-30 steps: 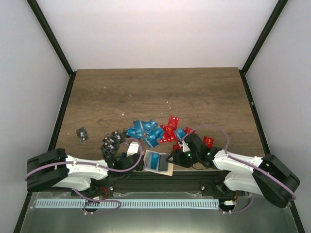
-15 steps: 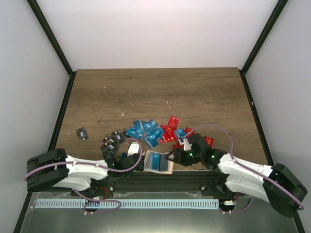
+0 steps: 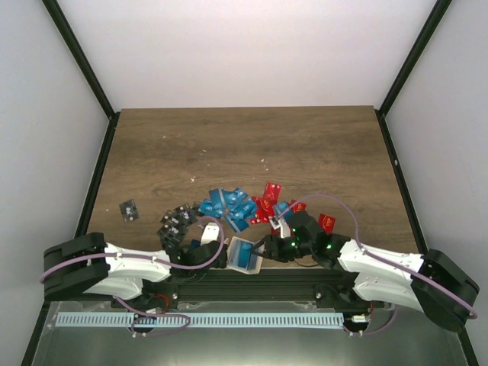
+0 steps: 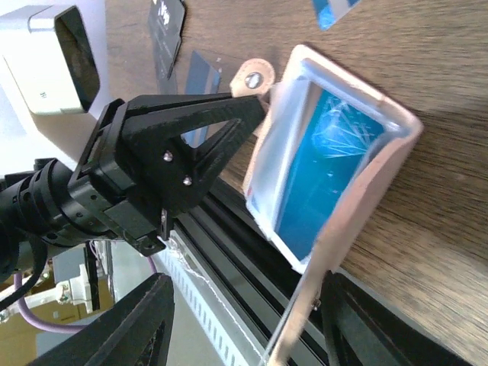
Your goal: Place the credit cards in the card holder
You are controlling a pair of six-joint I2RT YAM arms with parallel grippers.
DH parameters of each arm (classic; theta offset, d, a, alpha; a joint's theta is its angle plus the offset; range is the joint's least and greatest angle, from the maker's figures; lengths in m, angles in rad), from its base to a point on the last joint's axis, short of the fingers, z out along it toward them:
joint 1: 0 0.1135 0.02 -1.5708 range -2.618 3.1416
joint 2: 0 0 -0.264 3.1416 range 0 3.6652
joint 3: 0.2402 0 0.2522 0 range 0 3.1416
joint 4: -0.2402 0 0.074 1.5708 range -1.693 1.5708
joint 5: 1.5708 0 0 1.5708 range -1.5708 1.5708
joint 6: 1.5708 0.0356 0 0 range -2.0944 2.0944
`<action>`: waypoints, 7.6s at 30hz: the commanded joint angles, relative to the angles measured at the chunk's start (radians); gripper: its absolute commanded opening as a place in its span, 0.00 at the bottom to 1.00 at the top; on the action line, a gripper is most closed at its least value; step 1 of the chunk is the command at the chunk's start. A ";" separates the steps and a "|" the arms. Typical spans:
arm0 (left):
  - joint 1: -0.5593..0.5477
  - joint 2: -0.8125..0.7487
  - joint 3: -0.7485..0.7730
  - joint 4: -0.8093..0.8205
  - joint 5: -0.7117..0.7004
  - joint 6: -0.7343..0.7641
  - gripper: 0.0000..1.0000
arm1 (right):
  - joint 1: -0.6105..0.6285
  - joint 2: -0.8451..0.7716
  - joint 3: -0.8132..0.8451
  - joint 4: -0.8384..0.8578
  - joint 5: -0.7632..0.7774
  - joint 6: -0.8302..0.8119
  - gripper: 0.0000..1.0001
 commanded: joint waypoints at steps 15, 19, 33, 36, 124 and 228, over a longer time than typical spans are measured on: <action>0.002 0.068 0.020 -0.005 -0.025 -0.112 0.04 | 0.083 0.314 0.174 0.246 -0.018 -0.005 0.55; 0.008 0.089 0.022 0.013 -0.025 -0.143 0.04 | 0.083 0.390 0.219 0.251 -0.015 -0.024 0.55; 0.096 0.187 0.012 0.199 0.025 -0.173 0.04 | 0.048 0.585 0.253 0.303 -0.016 -0.073 0.54; 0.101 0.230 0.011 0.266 0.050 -0.183 0.04 | 0.030 0.596 0.250 0.294 -0.012 -0.088 0.53; 0.608 -0.064 -0.130 0.362 0.821 0.227 0.32 | -0.023 0.707 0.230 0.408 -0.143 -0.304 0.44; 0.587 -0.013 -0.178 0.455 0.803 0.214 0.55 | 0.142 0.230 -0.022 0.114 0.027 -0.180 0.39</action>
